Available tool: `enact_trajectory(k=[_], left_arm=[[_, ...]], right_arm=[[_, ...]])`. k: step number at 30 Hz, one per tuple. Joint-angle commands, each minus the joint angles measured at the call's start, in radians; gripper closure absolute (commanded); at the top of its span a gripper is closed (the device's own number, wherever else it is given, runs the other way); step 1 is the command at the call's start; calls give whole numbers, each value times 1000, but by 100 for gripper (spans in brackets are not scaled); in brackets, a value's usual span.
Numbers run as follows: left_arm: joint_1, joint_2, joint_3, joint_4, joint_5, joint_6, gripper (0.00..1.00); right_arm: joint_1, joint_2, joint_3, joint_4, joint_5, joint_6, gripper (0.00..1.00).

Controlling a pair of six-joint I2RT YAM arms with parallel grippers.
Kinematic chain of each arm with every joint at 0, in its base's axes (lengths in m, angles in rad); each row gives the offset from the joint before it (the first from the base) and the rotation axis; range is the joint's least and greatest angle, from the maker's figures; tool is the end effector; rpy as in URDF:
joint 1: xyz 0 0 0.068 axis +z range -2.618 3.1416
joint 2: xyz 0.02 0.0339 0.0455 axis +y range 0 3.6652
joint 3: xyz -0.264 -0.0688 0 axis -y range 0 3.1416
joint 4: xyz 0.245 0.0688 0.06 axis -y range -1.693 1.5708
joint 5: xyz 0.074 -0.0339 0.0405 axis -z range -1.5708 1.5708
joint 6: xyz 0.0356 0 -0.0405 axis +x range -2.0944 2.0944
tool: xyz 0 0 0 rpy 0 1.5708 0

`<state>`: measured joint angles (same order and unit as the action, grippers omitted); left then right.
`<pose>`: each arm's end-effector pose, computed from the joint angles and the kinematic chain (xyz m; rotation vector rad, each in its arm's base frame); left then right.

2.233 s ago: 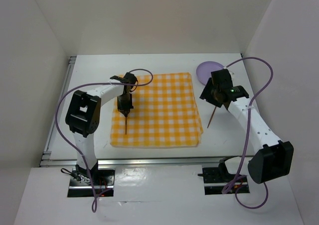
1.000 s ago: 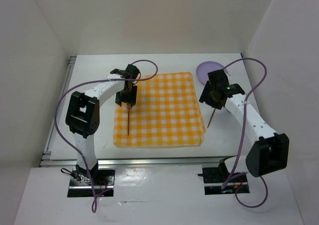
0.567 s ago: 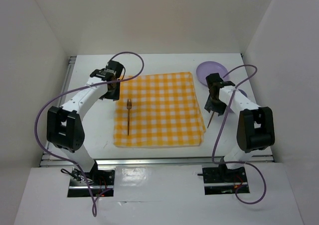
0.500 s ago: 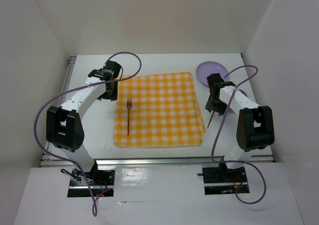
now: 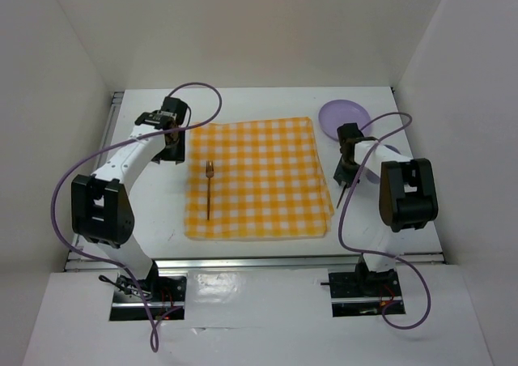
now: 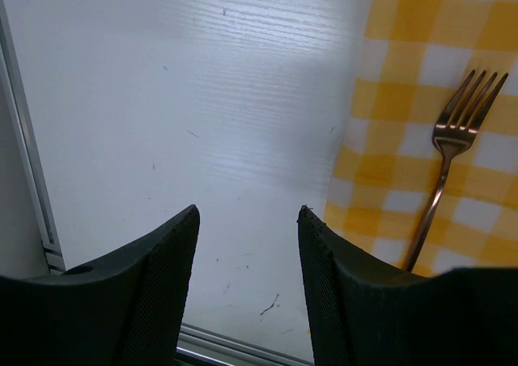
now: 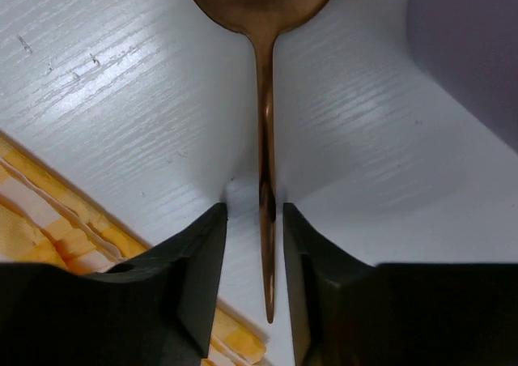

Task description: Set the dinner table for one person

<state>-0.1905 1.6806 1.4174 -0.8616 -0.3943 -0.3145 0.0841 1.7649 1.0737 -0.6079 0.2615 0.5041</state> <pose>0.3435 -0.0523 0.2737 -0.2779 2.5812 0.3547 0.3266 0.0183 0.1582 0.6323 2.7254 -0.2412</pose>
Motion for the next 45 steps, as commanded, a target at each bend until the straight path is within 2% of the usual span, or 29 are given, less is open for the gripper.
enact_trajectory(k=[1, 3, 5, 6, 10, 16, 21, 22, 27, 36, 45], left_arm=[[13, -52, 20, -7, 11, 22, 41], [13, -52, 20, -7, 11, 22, 41], [13, -52, 20, -7, 11, 22, 41], [22, -52, 20, -7, 11, 22, 41], [22, -61, 20, -7, 21, 31, 41], [22, -61, 20, -16, 11, 31, 41], [22, -61, 20, -7, -3, 31, 41], [22, -61, 20, -7, -3, 31, 41], [31, -79, 2, 2, -21, 31, 41], [49, -110, -26, 12, -12, 31, 41], [59, -119, -35, 12, -12, 31, 41]], right_arm=[[-23, 41, -8, 57, -7, -18, 65], [-23, 41, -21, 68, -7, -18, 80], [-23, 31, -34, 77, -7, -27, 90], [-23, 31, -34, 77, -7, -39, 100], [-23, -1, -24, 68, -7, -82, 100], [-10, -91, 78, -30, 87, -125, 100], [97, -182, 161, -81, 76, -139, 100], [158, -195, 170, -81, 67, -128, 100], [394, -193, 126, -81, 104, -41, 100], [509, -107, 29, 8, 62, 33, 100], [510, -74, -26, 76, 41, 33, 100]])
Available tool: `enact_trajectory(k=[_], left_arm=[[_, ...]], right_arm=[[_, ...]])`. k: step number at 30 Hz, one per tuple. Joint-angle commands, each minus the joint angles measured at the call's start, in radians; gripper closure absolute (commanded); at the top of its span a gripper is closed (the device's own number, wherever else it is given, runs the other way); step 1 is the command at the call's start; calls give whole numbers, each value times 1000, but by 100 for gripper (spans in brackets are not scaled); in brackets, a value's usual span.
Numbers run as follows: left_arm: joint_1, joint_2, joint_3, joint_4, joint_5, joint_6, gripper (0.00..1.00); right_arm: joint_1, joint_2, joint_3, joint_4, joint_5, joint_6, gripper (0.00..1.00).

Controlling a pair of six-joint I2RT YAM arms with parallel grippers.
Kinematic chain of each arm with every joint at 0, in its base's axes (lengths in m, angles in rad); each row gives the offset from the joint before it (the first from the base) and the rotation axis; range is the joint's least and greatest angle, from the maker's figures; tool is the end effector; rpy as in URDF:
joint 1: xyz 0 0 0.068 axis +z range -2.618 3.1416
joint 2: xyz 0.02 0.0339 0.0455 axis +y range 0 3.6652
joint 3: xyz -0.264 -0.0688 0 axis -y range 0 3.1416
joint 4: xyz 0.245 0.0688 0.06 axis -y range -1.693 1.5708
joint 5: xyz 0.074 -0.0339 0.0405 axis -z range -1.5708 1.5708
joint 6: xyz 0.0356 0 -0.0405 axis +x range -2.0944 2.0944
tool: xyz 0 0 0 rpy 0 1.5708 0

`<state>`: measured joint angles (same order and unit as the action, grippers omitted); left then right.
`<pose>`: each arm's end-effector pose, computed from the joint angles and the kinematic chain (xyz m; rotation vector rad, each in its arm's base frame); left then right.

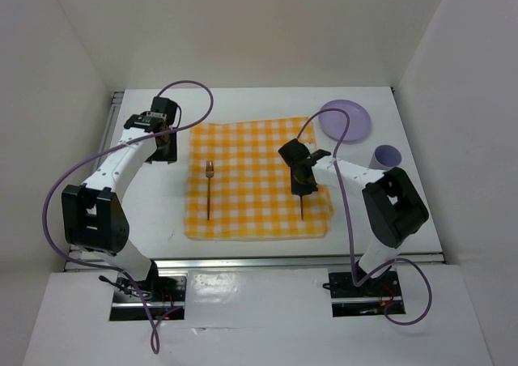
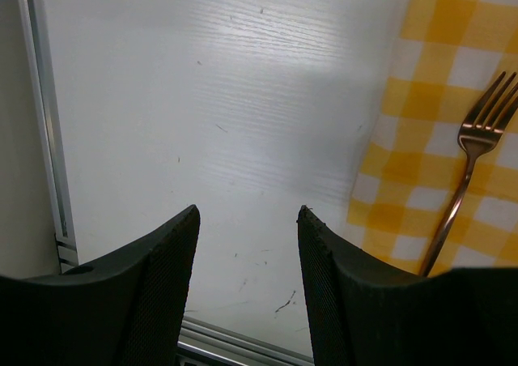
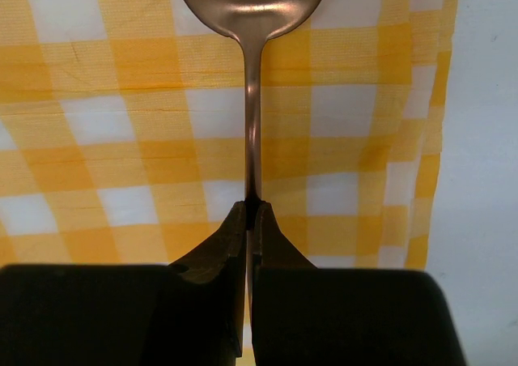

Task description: Set the dinner table for one person

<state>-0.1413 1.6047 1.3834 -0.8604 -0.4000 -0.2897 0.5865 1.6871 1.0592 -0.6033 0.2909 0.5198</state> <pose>0.3300 -0.0329 0.2878 -0.3188 2.5420 0.3701 0.2723 0.1687 0.1784 -0.0223 2.7018 -0.0934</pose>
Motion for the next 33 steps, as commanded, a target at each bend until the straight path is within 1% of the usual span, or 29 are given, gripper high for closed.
enact_trajectory(k=[1, 7, 19, 28, 29, 30, 31, 33], left_arm=[[9, -43, -1, 11, -7, 6, 41], [9, -43, -11, 11, 4, 15, 41], [9, -43, -11, 11, 4, 15, 41], [9, -43, -11, 11, 4, 15, 41], [9, -43, -11, 11, 4, 15, 41], [9, -43, -11, 11, 4, 15, 41], [9, -43, -11, 11, 4, 15, 41], [9, -43, -11, 11, 4, 15, 41]], right_arm=[[7, 12, -11, 71, 11, 17, 100], [7, 34, -2, 71, 31, -3, 100], [7, 43, -2, 122, 2, -21, 100], [7, 71, -11, 103, -16, -21, 100], [7, 71, -11, 93, -16, -21, 95], [7, 80, -11, 92, -16, -21, 83], [7, 80, -1, 79, -7, -21, 75], [7, 66, 19, 48, 2, -12, 54]])
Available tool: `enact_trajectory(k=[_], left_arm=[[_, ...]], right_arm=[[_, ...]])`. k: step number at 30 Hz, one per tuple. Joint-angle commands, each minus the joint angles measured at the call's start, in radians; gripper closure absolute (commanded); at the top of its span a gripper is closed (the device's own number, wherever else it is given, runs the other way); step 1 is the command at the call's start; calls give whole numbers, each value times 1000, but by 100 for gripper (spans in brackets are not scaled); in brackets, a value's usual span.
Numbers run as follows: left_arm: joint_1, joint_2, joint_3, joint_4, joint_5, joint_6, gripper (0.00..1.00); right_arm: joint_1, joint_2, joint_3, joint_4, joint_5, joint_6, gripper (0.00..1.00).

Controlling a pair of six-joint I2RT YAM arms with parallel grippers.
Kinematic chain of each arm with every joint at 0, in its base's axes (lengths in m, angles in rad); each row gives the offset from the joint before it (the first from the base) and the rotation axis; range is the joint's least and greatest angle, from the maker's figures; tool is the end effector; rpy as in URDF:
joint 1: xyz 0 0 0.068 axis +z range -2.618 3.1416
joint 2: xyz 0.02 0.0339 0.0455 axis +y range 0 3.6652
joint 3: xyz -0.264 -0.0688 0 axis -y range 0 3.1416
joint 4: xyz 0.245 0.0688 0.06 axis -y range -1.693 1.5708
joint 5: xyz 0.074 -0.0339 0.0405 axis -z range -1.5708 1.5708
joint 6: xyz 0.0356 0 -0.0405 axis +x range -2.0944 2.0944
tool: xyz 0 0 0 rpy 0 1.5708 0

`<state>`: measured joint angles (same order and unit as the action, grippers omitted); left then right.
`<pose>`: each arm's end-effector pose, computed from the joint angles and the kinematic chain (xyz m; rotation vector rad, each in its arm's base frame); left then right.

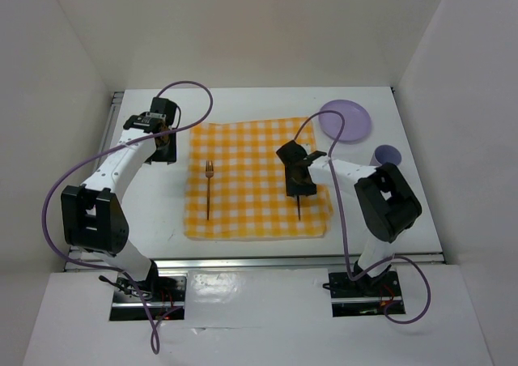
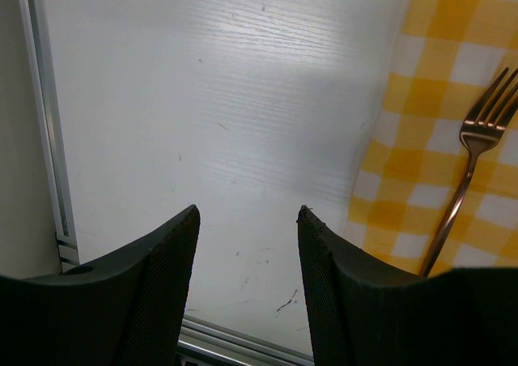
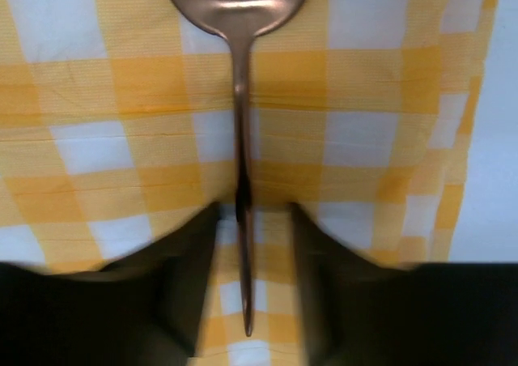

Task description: Set the dinner table for one person

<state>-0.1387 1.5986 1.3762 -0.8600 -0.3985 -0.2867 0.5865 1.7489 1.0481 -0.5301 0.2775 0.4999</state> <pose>0.3284 -0.0319 0.2876 -0.3178 2.5438 0.3707 0.2793 0.1739 0.1592 -0.0524 2.7088 -0.0836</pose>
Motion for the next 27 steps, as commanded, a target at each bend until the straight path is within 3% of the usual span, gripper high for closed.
enact_trajectory(k=[1, 3, 10, 12, 16, 20, 27], left_arm=[[7, -37, -3, 10, 3, 12, 41], [7, -37, -3, 10, 3, 12, 41], [7, -37, -3, 10, 3, 12, 41], [7, -37, -3, 10, 3, 12, 41], [7, -37, -3, 10, -7, 12, 41], [16, -37, -3, 10, -16, 21, 41], [25, -16, 6, 0, -16, 21, 41]], right_arm=[[7, 4, 53, -39, 25, 8, 42], [7, -37, 79, -74, 34, 17, 37], [7, -124, 300, -134, 111, -89, 37], [-68, -108, 381, -120, 100, -161, 37], [-229, 29, 518, -120, 69, -199, 44], [-359, 174, 622, -85, 15, -290, 44], [-428, 474, 866, -103, 34, -322, 44]])
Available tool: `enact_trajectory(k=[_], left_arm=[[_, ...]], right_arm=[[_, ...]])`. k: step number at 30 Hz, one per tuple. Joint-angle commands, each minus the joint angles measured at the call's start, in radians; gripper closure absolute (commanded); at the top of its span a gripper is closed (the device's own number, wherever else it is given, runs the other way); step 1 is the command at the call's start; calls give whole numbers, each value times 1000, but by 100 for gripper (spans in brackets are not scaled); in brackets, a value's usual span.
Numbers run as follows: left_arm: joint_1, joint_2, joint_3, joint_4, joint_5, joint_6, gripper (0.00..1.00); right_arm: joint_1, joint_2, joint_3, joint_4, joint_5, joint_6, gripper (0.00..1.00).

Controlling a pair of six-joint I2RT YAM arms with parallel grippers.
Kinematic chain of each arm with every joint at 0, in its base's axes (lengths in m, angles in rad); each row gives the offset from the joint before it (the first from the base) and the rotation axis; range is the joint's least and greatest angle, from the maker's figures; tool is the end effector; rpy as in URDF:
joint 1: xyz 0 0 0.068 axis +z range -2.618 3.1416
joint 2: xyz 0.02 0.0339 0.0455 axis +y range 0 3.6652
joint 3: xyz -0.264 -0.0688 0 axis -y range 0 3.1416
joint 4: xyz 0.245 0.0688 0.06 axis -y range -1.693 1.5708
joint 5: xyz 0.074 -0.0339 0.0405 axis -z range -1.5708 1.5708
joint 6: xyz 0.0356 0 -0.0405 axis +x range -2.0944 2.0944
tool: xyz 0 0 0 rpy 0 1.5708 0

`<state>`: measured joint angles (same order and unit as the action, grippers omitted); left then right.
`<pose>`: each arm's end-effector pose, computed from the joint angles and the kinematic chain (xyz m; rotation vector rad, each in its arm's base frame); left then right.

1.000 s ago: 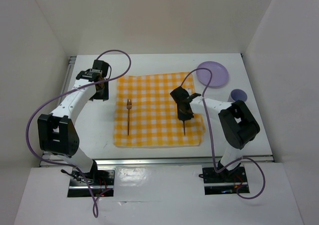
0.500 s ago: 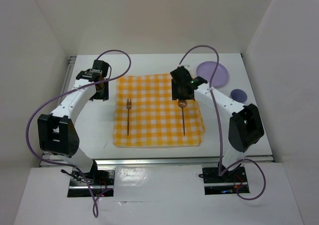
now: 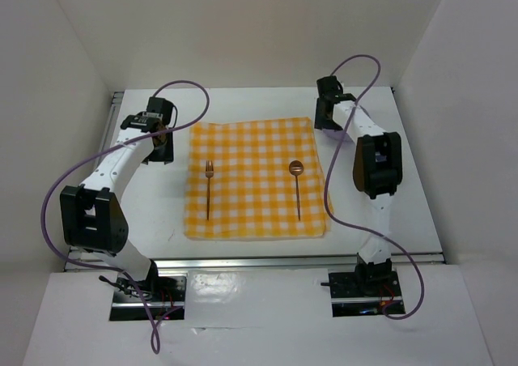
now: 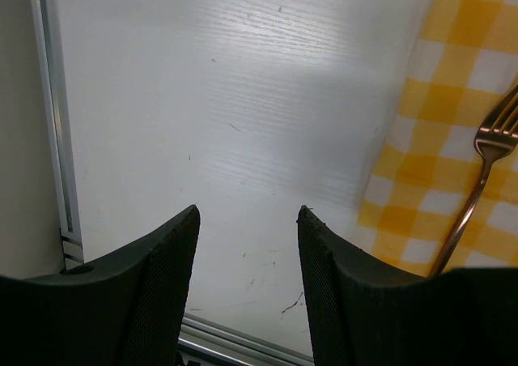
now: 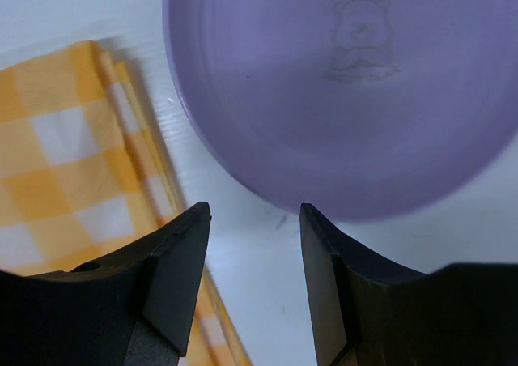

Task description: Set the dinner table for one person

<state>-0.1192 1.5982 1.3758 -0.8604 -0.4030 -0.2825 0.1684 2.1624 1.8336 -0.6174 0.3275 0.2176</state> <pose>0.3288 -0.0253 0.2876 -0.3387 2.5421 0.3855 0.4766 0.0694 0.2229 0.1916 2.4550 -0.2465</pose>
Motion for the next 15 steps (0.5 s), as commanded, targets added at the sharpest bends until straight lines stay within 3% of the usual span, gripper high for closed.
enact_trajectory(k=[1, 12, 15], left_arm=[[6, -4, 15, 0, -11, 17, 41], [15, 25, 16, 0, -20, 26, 41], [15, 34, 16, 0, -20, 26, 41]], right_arm=[[-10, 79, 126, -16, -30, -40, 44], [-32, 166, 179, 27, -77, -106, 45], [-32, 137, 106, 79, -77, -133, 45]])
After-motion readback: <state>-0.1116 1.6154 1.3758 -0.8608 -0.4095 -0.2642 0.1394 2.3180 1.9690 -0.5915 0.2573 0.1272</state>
